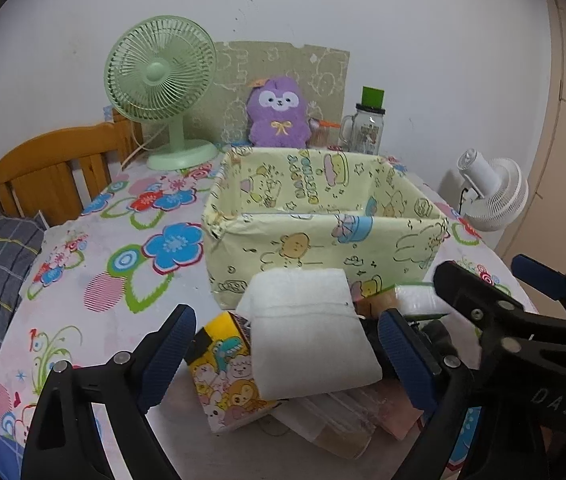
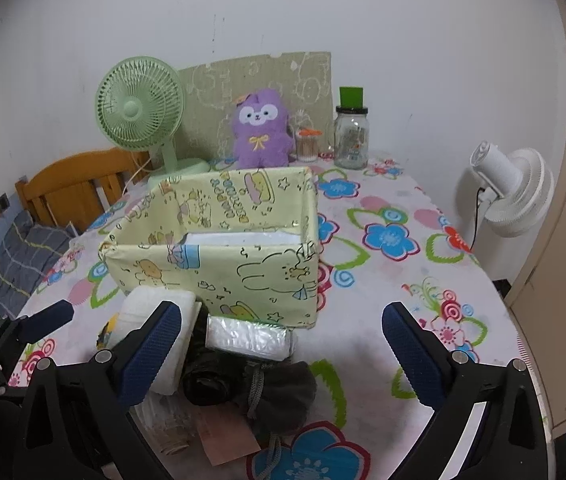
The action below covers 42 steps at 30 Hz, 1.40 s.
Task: Organize soft objects
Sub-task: 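Grasp the white towel with the left gripper while the right gripper grasps the silver tissue pack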
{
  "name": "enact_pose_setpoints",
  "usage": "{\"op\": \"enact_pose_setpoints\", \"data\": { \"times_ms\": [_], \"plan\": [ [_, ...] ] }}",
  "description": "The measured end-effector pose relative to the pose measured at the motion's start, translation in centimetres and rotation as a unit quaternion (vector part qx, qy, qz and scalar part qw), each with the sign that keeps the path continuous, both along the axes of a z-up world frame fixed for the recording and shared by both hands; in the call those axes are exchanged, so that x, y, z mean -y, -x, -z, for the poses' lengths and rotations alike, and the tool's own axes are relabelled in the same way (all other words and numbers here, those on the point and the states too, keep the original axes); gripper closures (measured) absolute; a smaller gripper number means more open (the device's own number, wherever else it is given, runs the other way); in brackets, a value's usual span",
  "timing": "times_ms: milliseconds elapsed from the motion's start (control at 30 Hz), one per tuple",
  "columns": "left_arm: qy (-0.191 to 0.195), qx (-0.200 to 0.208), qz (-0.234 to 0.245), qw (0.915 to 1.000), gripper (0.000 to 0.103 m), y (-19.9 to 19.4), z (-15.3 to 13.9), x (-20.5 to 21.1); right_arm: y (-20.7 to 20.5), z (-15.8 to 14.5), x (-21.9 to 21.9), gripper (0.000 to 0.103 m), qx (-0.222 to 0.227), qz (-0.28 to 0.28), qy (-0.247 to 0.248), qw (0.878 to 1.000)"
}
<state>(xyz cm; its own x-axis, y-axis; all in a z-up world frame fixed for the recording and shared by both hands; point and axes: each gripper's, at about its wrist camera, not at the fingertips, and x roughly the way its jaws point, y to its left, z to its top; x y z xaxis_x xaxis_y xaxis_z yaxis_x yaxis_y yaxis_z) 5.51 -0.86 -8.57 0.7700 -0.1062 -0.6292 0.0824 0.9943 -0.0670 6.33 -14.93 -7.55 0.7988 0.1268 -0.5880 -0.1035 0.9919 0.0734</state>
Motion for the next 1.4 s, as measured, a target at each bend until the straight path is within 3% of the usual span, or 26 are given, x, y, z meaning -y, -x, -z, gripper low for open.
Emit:
{"op": "enact_pose_setpoints", "data": {
  "times_ms": [433,567,767,967,1100,1400],
  "plan": [
    [-0.001,-0.031,0.008,0.9995,0.013,-1.8,1.8,1.3,-2.3,2.1,-0.5,0.007,-0.043,-0.001,-0.007,0.999],
    [-0.001,-0.041,0.006,0.9992,0.022,-2.3,2.3,1.2,-2.8,2.6,-0.7,0.009,-0.056,-0.003,-0.009,0.998],
    [-0.003,-0.056,0.011,0.9984,0.028,-2.9,3.0,1.5,-3.8,3.7,-1.1,0.018,-0.077,-0.011,-0.016,0.997],
    [-0.006,-0.064,0.014,0.9979,0.029,-3.4,3.5,1.9,-4.3,4.2,-1.5,0.032,-0.090,-0.017,-0.016,0.996],
    [-0.009,-0.065,0.021,0.9976,0.036,-3.3,3.6,2.1,-4.6,4.5,-1.5,0.042,-0.097,-0.025,-0.027,0.995],
    [-0.002,-0.058,0.029,0.9979,0.042,-2.7,3.2,2.1,-4.2,4.1,-1.8,0.043,-0.089,-0.024,-0.026,0.995]
  ]
}}
